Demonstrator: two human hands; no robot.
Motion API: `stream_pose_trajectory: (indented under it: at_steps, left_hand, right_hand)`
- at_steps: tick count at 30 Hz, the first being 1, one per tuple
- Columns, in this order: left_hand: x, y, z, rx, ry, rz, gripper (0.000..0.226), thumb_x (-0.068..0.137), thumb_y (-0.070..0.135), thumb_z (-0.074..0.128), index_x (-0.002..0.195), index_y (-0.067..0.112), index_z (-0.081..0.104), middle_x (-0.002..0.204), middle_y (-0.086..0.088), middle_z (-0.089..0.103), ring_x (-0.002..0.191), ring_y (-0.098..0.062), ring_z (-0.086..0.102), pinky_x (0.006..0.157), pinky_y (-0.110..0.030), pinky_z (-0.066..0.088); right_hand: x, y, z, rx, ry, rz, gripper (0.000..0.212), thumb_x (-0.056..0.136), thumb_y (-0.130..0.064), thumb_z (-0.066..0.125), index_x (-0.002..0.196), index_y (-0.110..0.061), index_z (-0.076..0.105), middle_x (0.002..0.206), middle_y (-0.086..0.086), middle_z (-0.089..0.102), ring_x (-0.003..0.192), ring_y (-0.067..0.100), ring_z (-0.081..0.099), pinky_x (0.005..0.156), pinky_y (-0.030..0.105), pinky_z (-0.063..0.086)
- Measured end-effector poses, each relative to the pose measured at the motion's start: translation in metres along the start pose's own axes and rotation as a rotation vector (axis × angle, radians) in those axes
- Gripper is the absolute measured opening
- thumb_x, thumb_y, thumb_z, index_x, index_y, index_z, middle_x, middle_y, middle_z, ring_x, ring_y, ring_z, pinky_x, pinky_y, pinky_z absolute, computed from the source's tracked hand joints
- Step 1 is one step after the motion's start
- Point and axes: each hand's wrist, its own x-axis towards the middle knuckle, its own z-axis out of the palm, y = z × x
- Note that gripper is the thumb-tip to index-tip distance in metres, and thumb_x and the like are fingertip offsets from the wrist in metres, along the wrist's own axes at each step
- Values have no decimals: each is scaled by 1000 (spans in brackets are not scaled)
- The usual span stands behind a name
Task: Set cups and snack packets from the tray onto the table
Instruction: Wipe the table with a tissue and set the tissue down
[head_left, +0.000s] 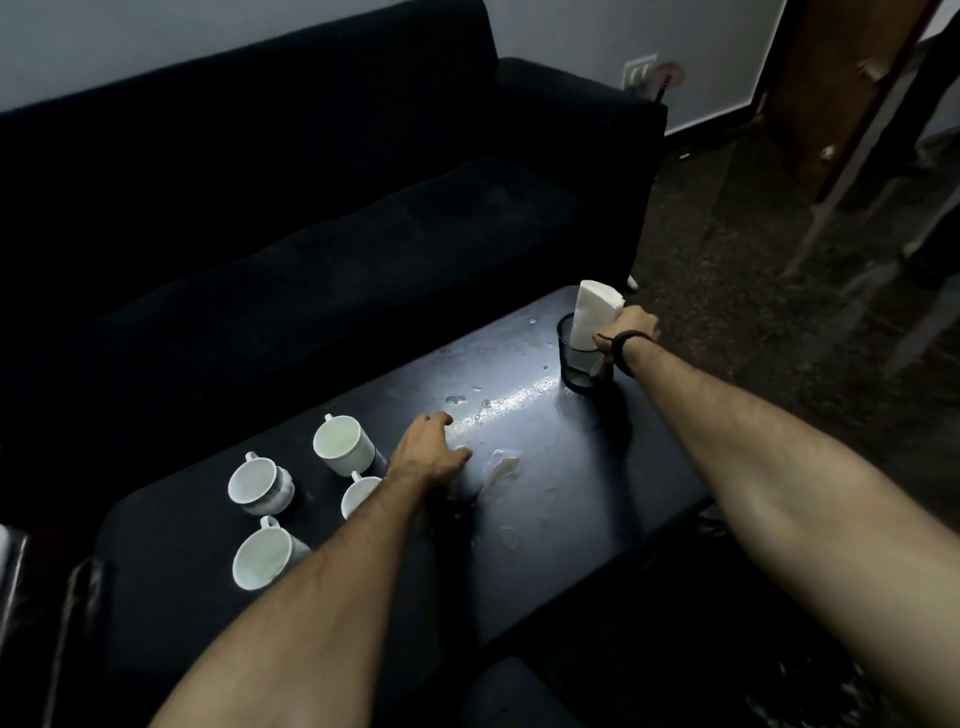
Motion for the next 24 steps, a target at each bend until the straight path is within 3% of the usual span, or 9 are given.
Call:
stream_pose_trajectory:
  at_steps: [6,9,11,13,15,20,24]
  left_hand:
    - [-23,9,-5,20,3,15,64,84,38,66,142,19,45,143,-8,44,130,-25,47,106,-37,40]
    - [-32,12,-6,22,1,28,64,85,37,65,142,18,44,143,-9,44,131,-26,47,108,-38,39]
    - [-38,13,-8,29,6,30,65,85,37,66,143,18,44,143,-9,44,132,-27,46,108,-38,40]
    - [-41,12,-12,40,9,31,65,85,38,66,143,18,44,144,-9,43,132,-26,46,108,-38,39]
    - [-43,10,-16,46,17,33,66,86,39,66,143,17,44,144,-9,43,133,-26,45,109,-37,38]
    - [-53,-3,-31,52,54,30,67,86,40,67,144,15,42,145,-9,44,134,-26,44,111,-37,36]
    - [-74,-31,-48,81,117,-12,67,85,42,65,143,17,44,145,-8,44,134,-28,43,109,-38,36]
  right_hand:
    - [-30,24,-8,9,-7,19,48,74,-23,73,119,-9,65,117,17,67,106,32,67,93,39,55]
    - [-46,26,-7,57,6,73,68,71,-29,77,129,-4,51,129,18,57,117,35,60,98,40,50]
    - [-67,28,-3,89,186,57,78,67,-37,77,128,-4,42,131,18,49,119,37,54,96,41,46]
    - [-89,34,5,63,441,-107,72,65,-40,71,123,-8,44,127,16,47,113,37,51,92,43,43]
    - [-107,41,16,-96,555,-298,66,66,-39,63,123,-10,44,129,15,46,111,36,47,92,45,40]
    - [-141,30,44,-397,291,-722,56,71,-38,60,121,-17,46,123,7,48,114,30,47,96,44,38]
    - [-168,-2,71,-513,-19,-917,72,76,-46,61,137,-15,40,136,7,45,128,30,40,105,43,32]
